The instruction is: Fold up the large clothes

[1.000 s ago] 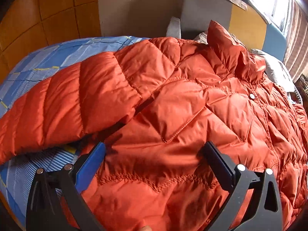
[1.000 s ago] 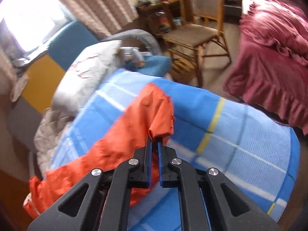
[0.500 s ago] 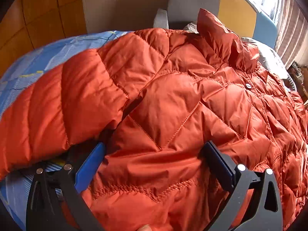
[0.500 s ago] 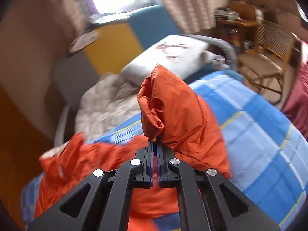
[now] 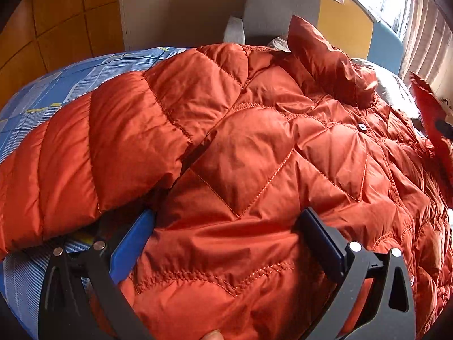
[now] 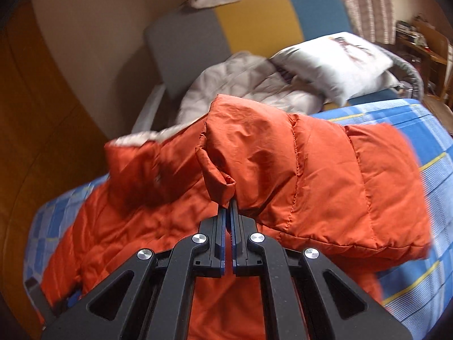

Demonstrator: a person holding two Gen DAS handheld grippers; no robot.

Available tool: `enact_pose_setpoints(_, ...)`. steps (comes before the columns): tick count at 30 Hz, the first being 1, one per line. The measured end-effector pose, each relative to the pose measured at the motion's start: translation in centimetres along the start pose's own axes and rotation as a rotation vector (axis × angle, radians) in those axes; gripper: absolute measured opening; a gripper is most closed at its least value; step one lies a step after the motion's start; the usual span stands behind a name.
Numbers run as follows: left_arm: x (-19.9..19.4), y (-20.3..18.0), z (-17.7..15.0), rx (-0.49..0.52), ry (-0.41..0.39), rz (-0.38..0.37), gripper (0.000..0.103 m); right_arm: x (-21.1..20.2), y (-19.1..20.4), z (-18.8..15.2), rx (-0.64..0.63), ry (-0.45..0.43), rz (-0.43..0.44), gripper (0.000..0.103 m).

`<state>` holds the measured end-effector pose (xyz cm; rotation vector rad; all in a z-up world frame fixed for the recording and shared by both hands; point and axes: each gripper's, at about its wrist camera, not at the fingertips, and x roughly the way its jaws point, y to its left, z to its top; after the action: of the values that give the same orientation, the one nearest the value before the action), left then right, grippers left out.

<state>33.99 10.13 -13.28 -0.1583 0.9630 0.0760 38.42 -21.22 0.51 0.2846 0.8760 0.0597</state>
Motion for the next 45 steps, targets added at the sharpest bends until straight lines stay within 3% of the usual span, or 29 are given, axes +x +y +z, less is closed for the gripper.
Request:
enact_pose_setpoints(7,-0.1,0.1,0.1,-0.003,-0.003,-0.004,0.101,2.4,4.9,-2.7,-0.061,0.069,0.071,0.003)
enact_pose_setpoints(20,-0.3,1.1,-0.2,-0.039,-0.021,-0.042,0.101,4.1,15.6,-5.4,-0.194,0.182,0.300,0.003)
enact_pose_setpoints(26,-0.4,1.2,-0.3,-0.052,-0.025,-0.051,0.101,6.1,18.3,-6.4,-0.234,0.264,0.331,0.003)
enact_pose_setpoints(28,-0.4,1.3,-0.3,-0.056,-0.027,-0.056,0.101,6.7,18.2,-6.7,-0.219,0.291,0.342,0.005)
enact_pose_setpoints(30,-0.3,1.3,-0.2,-0.055,-0.027,-0.055,0.101,7.0,17.8,-6.8,-0.196,0.308,0.364,0.015)
enact_pose_setpoints(31,-0.3,1.3,-0.2,-0.054,-0.027,-0.054,0.101,7.0,17.6,-6.8,-0.184,0.310,0.381,0.027)
enact_pose_setpoints(32,-0.2,1.3,-0.1,-0.054,-0.027,-0.054,0.101,6.8,17.5,-6.7,-0.181,0.305,0.383,0.046)
enact_pose_setpoints(34,-0.2,1.4,-0.1,-0.057,-0.028,-0.058,0.101,6.1,17.1,-6.4,-0.172,0.278,0.393,0.061)
enact_pose_setpoints(40,-0.5,1.8,-0.1,-0.070,-0.035,-0.070,0.101,3.4,13.6,-4.9,-0.144,0.196,0.383,0.061)
enact_pose_setpoints(45,-1.6,2.5,0.0,-0.101,-0.072,-0.071,0.101,1.6,6.7,-3.5,-0.060,0.089,0.208,0.061)
